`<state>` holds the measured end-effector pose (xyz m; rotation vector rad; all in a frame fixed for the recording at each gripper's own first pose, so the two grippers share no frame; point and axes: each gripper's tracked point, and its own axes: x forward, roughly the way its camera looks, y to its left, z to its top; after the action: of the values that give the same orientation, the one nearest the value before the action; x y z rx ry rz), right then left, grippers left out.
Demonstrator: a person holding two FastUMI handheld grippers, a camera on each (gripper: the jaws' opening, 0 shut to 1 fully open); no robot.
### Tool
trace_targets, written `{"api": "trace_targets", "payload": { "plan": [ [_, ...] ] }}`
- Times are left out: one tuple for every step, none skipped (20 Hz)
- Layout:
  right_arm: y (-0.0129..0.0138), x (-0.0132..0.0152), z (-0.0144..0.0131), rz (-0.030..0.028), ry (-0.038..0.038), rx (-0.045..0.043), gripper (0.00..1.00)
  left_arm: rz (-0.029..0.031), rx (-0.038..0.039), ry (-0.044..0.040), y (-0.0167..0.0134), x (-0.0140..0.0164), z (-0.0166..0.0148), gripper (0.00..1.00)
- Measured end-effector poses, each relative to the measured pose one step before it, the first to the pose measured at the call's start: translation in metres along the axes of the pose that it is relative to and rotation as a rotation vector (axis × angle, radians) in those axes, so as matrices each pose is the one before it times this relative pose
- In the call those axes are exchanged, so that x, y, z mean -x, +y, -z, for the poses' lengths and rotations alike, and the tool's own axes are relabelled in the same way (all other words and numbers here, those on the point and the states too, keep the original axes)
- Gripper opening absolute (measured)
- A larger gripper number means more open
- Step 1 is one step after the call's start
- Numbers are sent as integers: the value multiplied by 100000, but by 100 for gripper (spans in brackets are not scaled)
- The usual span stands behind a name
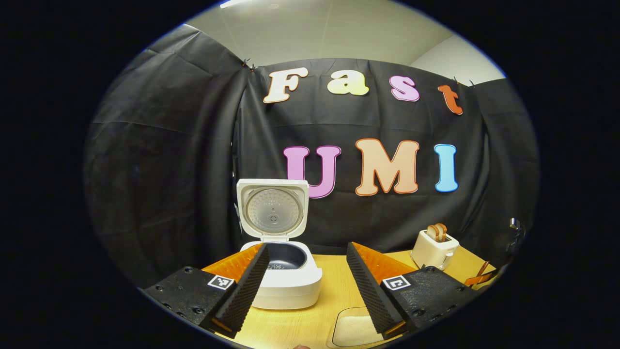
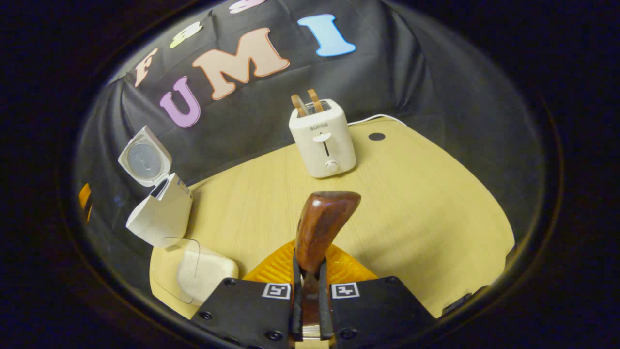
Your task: Close the left gripper, press the button to open the rice cooker; take a wooden spoon from the chopstick holder with the right hand, scoop a spoonful of rice and pour it into the rice cooker, then put the wooden spoon back into the chopstick holder.
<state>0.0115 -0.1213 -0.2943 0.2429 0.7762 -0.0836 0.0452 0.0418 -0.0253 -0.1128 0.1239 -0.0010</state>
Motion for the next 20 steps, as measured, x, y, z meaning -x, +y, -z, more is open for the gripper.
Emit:
{"api": "trace_targets", "payload": {
  "plan": [
    [329, 518, -405, -196, -1419, 1103, 15, 132, 450, -183, 80, -12, -104, 95],
    [253, 446, -535, -9, -1461, 1154, 15, -125, 251, -321, 156, 73, -4, 95],
    [73, 482, -671, 870, -1650, 1143, 17, 308, 311, -330, 29, -38, -140, 95],
    [232, 338, -648, 86, -1620, 605, 16, 144, 210, -124, 14, 73, 71, 95],
    [279, 341, -395, -154, -1159, 899, 15, 193, 11, 107, 16, 6, 73, 95],
    [442, 561, -401, -523, -1318, 787, 15, 87, 180, 165, 53, 92, 66, 95],
    [454, 561, -576, -295, -1653, 1244, 15, 327, 356, 131, 35, 79, 75, 92],
    [458, 344, -516, -353, -1237, 887, 17, 39, 388, 13, -57, 70, 116, 95],
    [372, 441, -629, -72, -1763, 1308, 15, 102, 517, -53, 161, 99, 0, 92],
    [333, 312, -631, -117, -1676, 1021, 15, 55, 463, 19, 40, 91, 215, 95],
    [739, 333, -681, -967, -1291, 357, 15, -23, 173, 126, 156, 99, 65, 95],
    [738, 337, -549, -1275, -1667, 425, 17, 88, 187, 146, 183, 49, 118, 92],
    [779, 107, -368, -1078, -892, -104, 17, -152, 105, 128, 255, 161, 55, 93],
    [640, 137, -516, -951, -792, 281, 17, -12, -21, -38, 286, -18, 49, 93],
    [715, -3, -392, -642, -1197, 344, 15, -142, -88, 45, 240, 221, 5, 95],
    [704, 15, -486, -684, -1147, 222, 17, -167, 9, -221, 314, 43, -33, 95],
    [827, 16, -287, -625, -975, 246, 15, -156, 82, -301, 347, 143, -83, 92],
    [778, -11, -339, -195, -1360, 408, 15, -177, 16, -196, 353, 133, -35, 92],
    [904, -133, -260, -402, -1429, 692, 14, -115, -146, -44, 390, 112, -6, 95],
    [988, -187, -99, -733, -765, 856, 17, -422, -325, -89, 440, 197, 164, 95]
  ]
}}
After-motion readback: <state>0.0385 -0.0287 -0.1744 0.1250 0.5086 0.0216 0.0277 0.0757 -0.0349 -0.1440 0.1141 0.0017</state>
